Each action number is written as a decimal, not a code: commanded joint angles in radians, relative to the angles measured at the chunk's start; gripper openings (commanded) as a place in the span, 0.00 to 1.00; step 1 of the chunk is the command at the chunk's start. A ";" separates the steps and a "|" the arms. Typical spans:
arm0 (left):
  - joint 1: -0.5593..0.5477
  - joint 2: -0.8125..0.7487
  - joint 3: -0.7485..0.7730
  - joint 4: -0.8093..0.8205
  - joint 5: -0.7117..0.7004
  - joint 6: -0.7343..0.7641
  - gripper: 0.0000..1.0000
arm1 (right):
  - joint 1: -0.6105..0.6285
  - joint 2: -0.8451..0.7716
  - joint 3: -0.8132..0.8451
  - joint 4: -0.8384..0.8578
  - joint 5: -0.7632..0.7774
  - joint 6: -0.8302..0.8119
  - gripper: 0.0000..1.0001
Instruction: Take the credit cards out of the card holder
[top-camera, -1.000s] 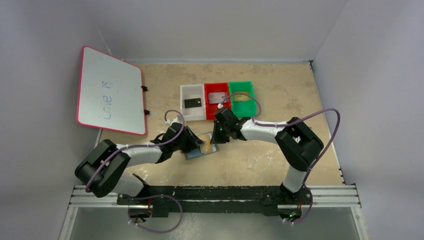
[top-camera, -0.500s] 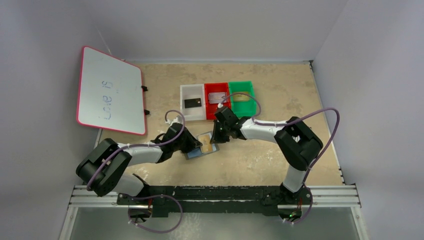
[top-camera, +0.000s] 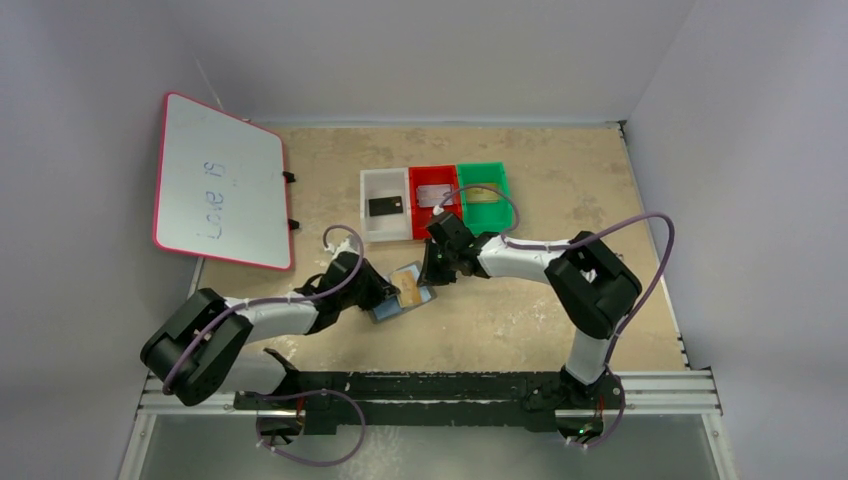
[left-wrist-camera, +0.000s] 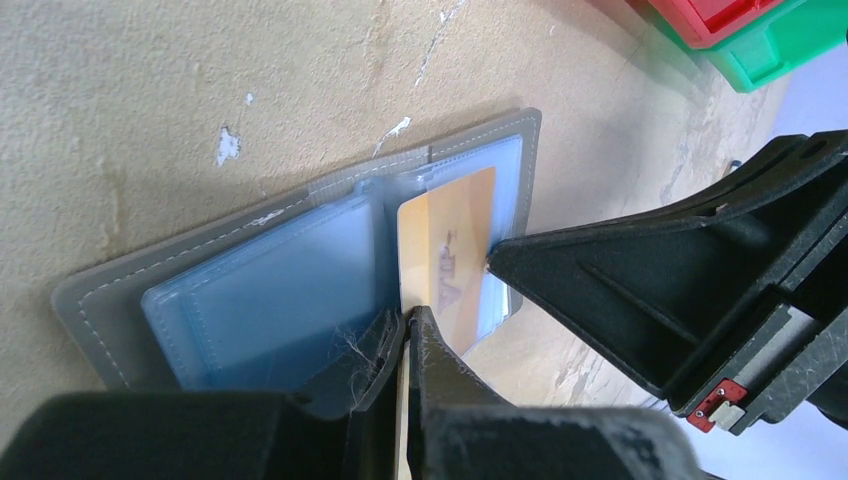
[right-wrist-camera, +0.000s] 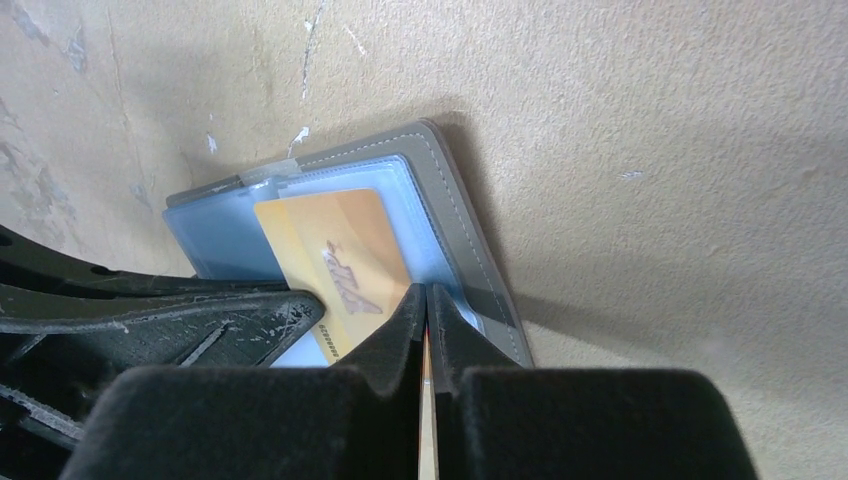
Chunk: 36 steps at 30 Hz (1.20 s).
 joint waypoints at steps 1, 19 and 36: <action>0.000 -0.029 -0.030 -0.073 -0.027 0.023 0.00 | 0.007 0.062 -0.013 -0.079 0.063 -0.005 0.03; 0.000 -0.144 -0.059 -0.194 -0.077 0.035 0.00 | 0.007 0.069 0.004 -0.079 0.057 0.003 0.02; 0.001 -0.034 -0.072 0.121 0.025 -0.078 0.24 | 0.007 0.083 -0.014 -0.046 0.018 -0.028 0.01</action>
